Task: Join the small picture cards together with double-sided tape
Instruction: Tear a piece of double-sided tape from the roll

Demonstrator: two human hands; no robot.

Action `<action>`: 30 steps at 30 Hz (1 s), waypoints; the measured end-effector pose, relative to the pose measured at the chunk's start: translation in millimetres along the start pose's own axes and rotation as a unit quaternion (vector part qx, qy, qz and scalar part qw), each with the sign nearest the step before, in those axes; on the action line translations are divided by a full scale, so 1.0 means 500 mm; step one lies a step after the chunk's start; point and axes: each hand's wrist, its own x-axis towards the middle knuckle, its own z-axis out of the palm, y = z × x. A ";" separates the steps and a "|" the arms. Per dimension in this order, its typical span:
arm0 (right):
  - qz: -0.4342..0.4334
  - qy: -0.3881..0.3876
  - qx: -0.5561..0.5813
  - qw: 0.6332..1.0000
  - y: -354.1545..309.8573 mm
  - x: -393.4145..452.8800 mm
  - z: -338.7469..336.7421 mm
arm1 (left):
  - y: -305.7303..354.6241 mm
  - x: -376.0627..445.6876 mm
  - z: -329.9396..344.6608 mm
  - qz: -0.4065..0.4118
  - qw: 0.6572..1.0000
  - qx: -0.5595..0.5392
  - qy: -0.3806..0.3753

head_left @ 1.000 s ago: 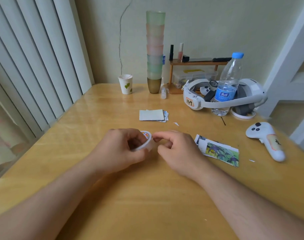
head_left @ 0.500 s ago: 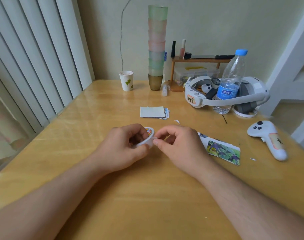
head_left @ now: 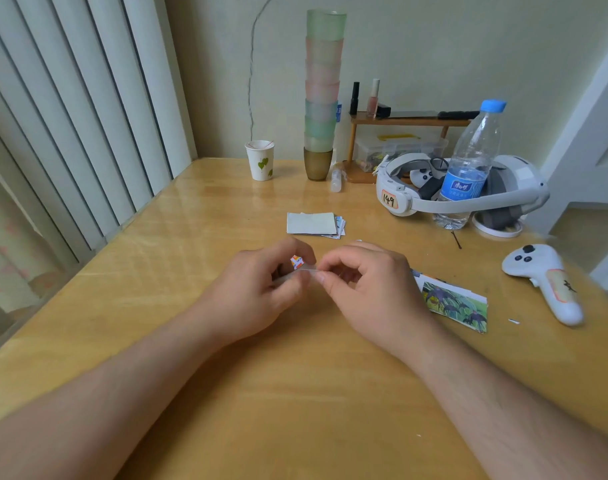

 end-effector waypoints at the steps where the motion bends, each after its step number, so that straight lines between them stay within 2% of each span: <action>1: -0.012 0.008 -0.007 1.000 0.000 0.000 0.000 | -0.001 0.000 0.002 0.002 1.000 -0.003 0.005; 7: -0.021 0.027 -0.021 0.999 -0.001 0.001 -0.001 | -0.001 0.006 0.009 0.006 0.999 0.000 0.047; 12: -0.050 0.004 -0.057 0.997 -0.003 0.002 -0.004 | -0.001 0.005 0.011 0.005 0.999 0.010 0.037; 21: -0.046 0.016 -0.035 0.998 -0.005 -0.002 0.005 | 0.005 0.007 0.006 -0.014 0.999 -0.016 0.045; 30: -0.074 0.047 -0.003 0.996 -0.011 0.005 0.010 | 0.019 0.006 0.014 -0.052 0.987 -0.149 0.037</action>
